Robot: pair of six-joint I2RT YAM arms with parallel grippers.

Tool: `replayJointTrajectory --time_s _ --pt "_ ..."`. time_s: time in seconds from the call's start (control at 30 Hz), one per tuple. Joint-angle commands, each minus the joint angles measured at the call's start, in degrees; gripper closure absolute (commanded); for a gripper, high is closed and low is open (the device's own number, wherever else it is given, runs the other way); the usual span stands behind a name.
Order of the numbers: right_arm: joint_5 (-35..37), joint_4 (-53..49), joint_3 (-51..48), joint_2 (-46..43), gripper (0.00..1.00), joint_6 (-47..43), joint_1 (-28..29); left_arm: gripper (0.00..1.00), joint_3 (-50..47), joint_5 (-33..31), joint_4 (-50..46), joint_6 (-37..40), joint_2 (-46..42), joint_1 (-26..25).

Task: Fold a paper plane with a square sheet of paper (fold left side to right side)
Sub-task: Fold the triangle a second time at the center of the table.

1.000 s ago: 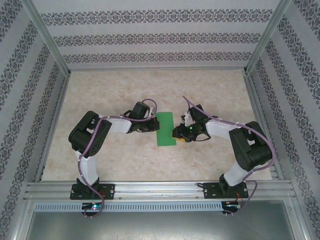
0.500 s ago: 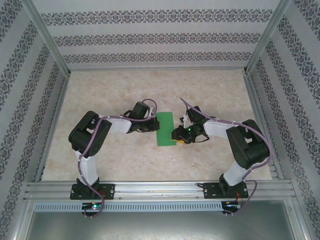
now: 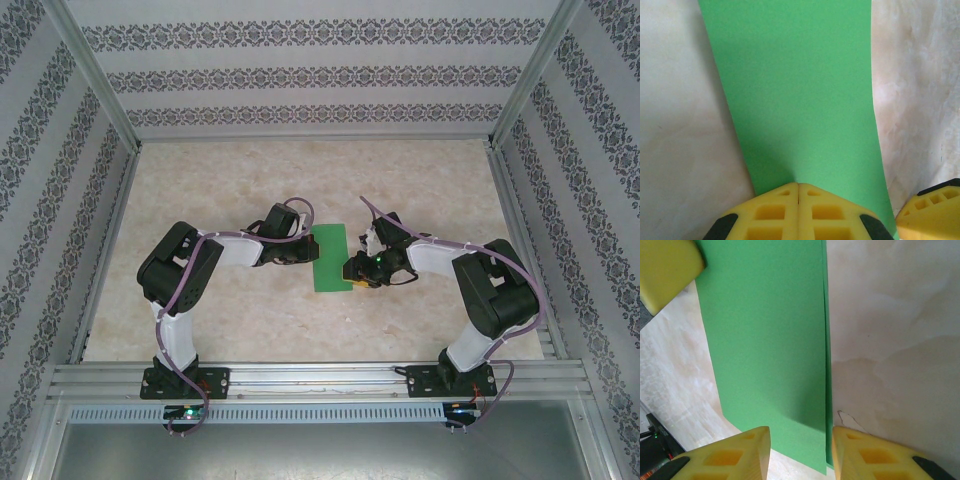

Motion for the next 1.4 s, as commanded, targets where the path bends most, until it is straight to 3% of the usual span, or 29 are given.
replayJointTrajectory --time_s 0.0,0.67,1.03,1.37 --pt "-1.0 0.3 -0.9 0.7 0.64 0.4 0.9 1.00 -1.6 -1.7 -2.5 0.5 1.1 -0.5" --pt "-6.4 4.7 0.5 0.8 0.65 0.6 -2.0 1.00 -1.8 -0.9 -1.5 0.2 1.4 -0.6" --pt "-10.2 8.1 4.1 5.5 0.58 -0.7 -4.9 1.00 -1.9 -1.0 -1.4 0.2 1.2 -0.5" --pt "-11.2 9.6 6.7 9.4 0.64 0.1 -6.8 1.00 -1.8 -1.1 -1.6 0.4 0.6 -0.6"
